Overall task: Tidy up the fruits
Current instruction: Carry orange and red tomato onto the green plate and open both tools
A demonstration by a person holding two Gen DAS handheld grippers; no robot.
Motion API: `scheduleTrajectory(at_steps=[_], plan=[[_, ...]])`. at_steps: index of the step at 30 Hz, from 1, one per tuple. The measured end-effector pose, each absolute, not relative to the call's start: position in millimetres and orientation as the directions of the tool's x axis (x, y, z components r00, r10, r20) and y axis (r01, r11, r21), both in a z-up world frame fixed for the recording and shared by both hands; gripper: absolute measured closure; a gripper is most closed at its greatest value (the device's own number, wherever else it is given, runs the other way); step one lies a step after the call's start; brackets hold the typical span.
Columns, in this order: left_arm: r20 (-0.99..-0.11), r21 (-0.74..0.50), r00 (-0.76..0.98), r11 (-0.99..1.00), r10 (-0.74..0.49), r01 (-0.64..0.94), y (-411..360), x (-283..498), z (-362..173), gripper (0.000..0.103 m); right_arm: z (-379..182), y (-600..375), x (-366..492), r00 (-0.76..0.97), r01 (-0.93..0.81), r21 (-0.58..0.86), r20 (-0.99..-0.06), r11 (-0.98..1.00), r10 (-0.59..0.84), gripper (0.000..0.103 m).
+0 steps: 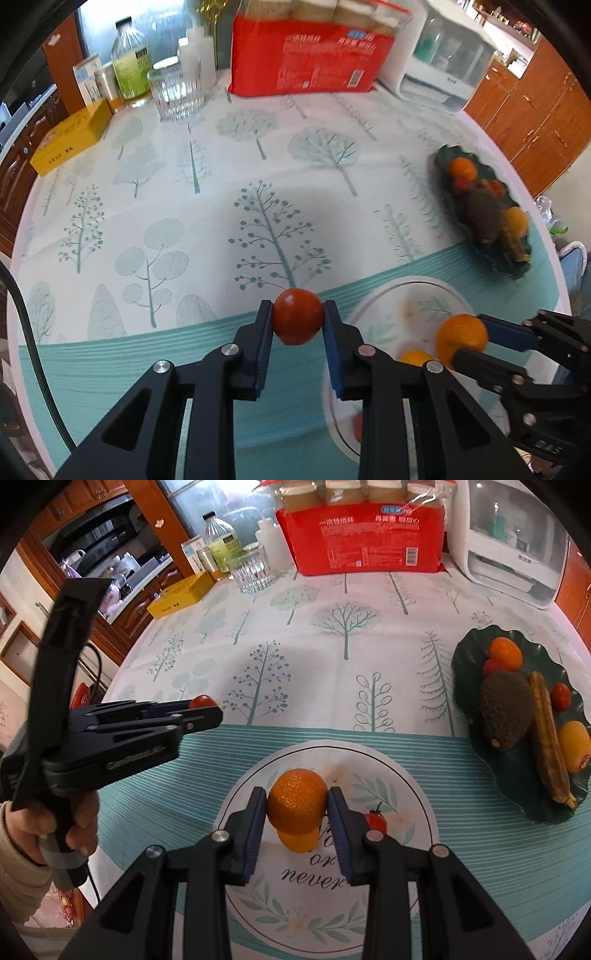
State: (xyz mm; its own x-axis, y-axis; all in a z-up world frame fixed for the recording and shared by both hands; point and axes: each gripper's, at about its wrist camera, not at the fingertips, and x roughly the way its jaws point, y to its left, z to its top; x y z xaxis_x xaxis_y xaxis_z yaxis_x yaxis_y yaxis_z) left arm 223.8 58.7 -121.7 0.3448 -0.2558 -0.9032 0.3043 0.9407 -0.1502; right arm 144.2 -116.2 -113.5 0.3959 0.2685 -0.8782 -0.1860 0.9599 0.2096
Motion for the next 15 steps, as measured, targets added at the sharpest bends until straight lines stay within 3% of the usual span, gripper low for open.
scheduleTrajectory(at_steps=[15], plan=[[-0.870, -0.184, 0.362, 0.901, -0.336, 0.393, 1, 152, -52, 0.079, -65, -166, 99, 0.488, -0.156, 0.248, -0.822, 0.956, 0.293, 0.069]])
